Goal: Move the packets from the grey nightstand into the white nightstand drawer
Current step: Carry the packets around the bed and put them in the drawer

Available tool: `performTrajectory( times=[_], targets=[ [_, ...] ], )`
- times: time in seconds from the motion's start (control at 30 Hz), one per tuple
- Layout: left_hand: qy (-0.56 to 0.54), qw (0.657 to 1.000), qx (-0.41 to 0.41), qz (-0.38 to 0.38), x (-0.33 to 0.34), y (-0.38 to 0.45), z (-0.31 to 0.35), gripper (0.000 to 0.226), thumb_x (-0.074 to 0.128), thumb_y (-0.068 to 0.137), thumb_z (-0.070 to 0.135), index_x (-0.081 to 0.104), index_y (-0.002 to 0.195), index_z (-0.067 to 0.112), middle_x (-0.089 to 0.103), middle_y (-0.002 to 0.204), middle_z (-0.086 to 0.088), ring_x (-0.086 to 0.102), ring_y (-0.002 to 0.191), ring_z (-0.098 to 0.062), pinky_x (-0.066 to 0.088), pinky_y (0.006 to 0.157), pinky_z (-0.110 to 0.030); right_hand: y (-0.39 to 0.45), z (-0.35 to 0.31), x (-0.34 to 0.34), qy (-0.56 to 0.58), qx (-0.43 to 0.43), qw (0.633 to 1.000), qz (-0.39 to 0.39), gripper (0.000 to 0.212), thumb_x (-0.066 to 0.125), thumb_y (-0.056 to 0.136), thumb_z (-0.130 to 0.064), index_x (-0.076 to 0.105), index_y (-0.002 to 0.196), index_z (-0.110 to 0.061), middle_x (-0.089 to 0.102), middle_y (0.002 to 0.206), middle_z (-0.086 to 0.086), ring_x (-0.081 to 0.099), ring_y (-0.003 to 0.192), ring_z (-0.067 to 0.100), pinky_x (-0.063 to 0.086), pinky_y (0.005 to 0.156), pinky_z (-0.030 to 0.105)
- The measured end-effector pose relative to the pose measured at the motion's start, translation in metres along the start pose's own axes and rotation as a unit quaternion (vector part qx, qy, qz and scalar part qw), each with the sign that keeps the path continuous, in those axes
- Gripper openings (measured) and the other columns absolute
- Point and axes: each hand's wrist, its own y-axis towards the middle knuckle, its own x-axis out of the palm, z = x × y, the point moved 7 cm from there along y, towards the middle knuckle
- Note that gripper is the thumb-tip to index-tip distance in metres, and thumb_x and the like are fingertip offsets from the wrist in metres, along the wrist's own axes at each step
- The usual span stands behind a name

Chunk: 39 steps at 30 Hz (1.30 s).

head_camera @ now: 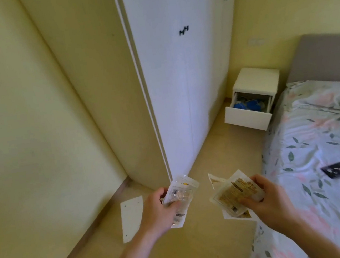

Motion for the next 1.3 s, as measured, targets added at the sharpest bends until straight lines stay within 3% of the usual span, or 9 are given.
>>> performTrajectory(
  times=[0.13,0.4,0.6,0.77,0.93,1.0,1.1,1.3],
  targets=[
    [0.002,0.998,0.029,-0.063,0.025,0.048,0.03,0.01,0.077,0.084,0.019,0.072,0.091,0.024,0.077,0.086,0.006,0.076,0.078,-0.021,0.062,0.076,-0.047,0.02,0.007,-0.019,0.026,0.03,0.998,0.048,0.033,0.086,0.079,-0.006,0.067,0.094,-0.029,0.075,0.082,-0.02,0.069,0.076,-0.005,0.053,0.061,0.013],
    [0.058,0.989,0.086,-0.106,0.09,0.169,0.099,0.013,0.08,0.082,0.022,0.072,0.091,0.027,0.076,0.085,0.012,0.072,0.077,-0.008,0.06,0.074,-0.035,0.109,0.05,-0.072,0.043,0.081,0.99,0.108,0.031,0.086,0.079,-0.009,0.067,0.093,-0.03,0.075,0.084,-0.014,0.069,0.077,-0.006,0.054,0.06,0.016],
    [0.072,0.985,0.089,-0.125,0.164,0.27,0.165,0.01,0.079,0.083,0.024,0.072,0.09,0.025,0.076,0.085,0.013,0.072,0.08,-0.008,0.06,0.077,-0.037,0.203,0.086,-0.13,0.029,0.102,0.986,0.128,0.03,0.087,0.078,-0.012,0.066,0.09,-0.031,0.073,0.085,-0.025,0.069,0.076,-0.003,0.056,0.063,0.023],
    [0.064,0.986,0.085,-0.128,0.219,0.34,0.214,0.009,0.077,0.086,0.024,0.072,0.093,0.025,0.077,0.087,0.011,0.072,0.082,-0.008,0.061,0.077,-0.037,0.278,0.111,-0.181,0.019,0.109,0.986,0.128,0.031,0.087,0.078,-0.01,0.066,0.09,-0.03,0.073,0.083,-0.024,0.069,0.076,-0.004,0.053,0.06,0.013],
    [0.064,0.986,0.079,-0.132,0.253,0.406,0.239,0.005,0.074,0.09,0.024,0.069,0.091,0.022,0.076,0.088,0.009,0.072,0.083,-0.009,0.061,0.074,-0.037,0.348,0.128,-0.213,0.017,0.119,0.984,0.131,0.031,0.087,0.078,-0.009,0.066,0.091,-0.029,0.074,0.084,-0.022,0.069,0.078,-0.004,0.054,0.063,0.013],
    [0.051,0.986,0.078,-0.139,0.266,0.436,0.25,0.004,0.071,0.093,0.021,0.069,0.095,0.024,0.077,0.091,0.01,0.072,0.086,-0.008,0.06,0.074,-0.034,0.378,0.136,-0.223,0.017,0.124,0.983,0.131,0.03,0.086,0.078,-0.009,0.066,0.091,-0.027,0.075,0.083,-0.015,0.069,0.077,-0.003,0.054,0.063,0.015],
    [0.038,0.984,0.074,-0.156,0.288,0.485,0.263,0.009,0.068,0.097,0.02,0.066,0.101,0.028,0.076,0.097,0.011,0.071,0.092,-0.007,0.057,0.075,-0.029,0.424,0.149,-0.235,0.017,0.135,0.981,0.137,0.03,0.086,0.079,-0.011,0.066,0.093,-0.028,0.075,0.086,-0.019,0.071,0.078,-0.002,0.056,0.064,0.02],
    [0.026,0.98,0.064,-0.189,0.327,0.604,0.282,0.011,0.067,0.098,0.025,0.065,0.108,0.028,0.074,0.105,0.01,0.071,0.098,-0.01,0.061,0.084,-0.038,0.52,0.169,-0.252,0.003,0.156,0.974,0.164,0.034,0.088,0.078,-0.012,0.066,0.095,-0.031,0.075,0.087,-0.02,0.071,0.079,-0.001,0.056,0.064,0.021]
  ],
)
